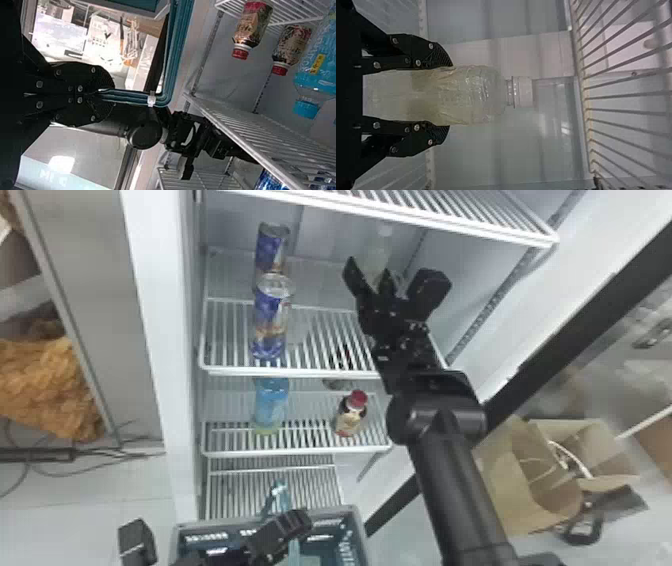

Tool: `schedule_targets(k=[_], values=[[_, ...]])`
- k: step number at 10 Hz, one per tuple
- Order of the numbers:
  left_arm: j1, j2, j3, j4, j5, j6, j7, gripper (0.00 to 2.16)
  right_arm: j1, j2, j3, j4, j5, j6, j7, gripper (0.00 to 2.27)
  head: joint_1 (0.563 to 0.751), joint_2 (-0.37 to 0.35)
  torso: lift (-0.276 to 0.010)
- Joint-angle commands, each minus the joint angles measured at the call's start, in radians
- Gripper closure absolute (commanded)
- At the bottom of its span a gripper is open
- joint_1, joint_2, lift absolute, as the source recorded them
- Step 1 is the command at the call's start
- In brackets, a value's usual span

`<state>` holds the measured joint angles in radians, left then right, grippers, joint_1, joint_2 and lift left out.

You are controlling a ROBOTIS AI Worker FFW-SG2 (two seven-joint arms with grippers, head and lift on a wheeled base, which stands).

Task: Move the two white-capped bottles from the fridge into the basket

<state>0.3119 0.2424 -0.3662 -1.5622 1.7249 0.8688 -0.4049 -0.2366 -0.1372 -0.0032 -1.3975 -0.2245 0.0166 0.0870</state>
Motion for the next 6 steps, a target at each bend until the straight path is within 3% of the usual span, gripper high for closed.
schedule_targets(k=[1,6], values=[[0.0,0.0,-0.001,0.0,0.0,0.0,0.001,1.16,0.079,-0.005,-0.013,-0.128,-0.007,0.047,0.016,0.79,0.695,-0.35,0.0],[0.002,-0.002,-0.003,0.0,0.002,0.0,0.0,1.16,0.32,-0.036,-0.041,-0.469,-0.109,0.138,0.037,0.79,0.695,-0.35,0.0]])
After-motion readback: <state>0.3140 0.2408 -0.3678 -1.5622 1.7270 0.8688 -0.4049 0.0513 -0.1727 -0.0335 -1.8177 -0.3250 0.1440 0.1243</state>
